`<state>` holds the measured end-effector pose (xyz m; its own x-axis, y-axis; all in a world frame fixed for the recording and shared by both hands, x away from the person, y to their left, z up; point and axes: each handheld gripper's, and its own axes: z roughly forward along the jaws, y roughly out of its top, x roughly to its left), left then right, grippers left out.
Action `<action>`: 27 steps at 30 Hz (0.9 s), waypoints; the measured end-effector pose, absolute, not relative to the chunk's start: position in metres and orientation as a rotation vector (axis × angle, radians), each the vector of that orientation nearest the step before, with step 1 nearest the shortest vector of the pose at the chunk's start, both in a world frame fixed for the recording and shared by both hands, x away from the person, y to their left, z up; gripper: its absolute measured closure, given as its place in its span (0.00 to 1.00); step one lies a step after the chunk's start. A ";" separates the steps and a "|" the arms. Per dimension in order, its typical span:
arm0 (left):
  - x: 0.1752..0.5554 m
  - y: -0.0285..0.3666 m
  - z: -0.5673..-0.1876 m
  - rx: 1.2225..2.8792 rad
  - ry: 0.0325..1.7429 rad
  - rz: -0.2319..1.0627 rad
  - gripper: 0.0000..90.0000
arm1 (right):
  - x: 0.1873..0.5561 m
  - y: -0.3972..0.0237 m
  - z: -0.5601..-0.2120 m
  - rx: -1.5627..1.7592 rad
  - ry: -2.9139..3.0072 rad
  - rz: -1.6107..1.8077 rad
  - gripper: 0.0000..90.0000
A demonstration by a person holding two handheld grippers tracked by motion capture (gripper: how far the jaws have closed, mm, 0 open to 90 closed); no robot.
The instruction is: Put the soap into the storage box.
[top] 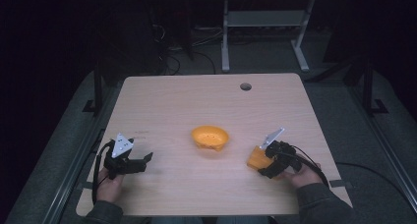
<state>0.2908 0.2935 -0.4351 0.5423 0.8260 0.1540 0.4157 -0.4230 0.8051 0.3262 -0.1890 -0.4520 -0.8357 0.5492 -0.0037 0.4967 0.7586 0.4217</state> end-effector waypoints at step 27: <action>0.291 0.295 -0.434 2.030 1.013 0.711 0.16 | 0.338 -0.171 -0.416 0.662 2.863 0.650 0.23</action>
<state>0.2909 0.2947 -0.4345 0.5335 0.8333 0.1447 0.4197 -0.4094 0.8101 0.3382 -0.1709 -0.4163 -0.8948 0.4455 -0.0309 0.3884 0.8106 0.4382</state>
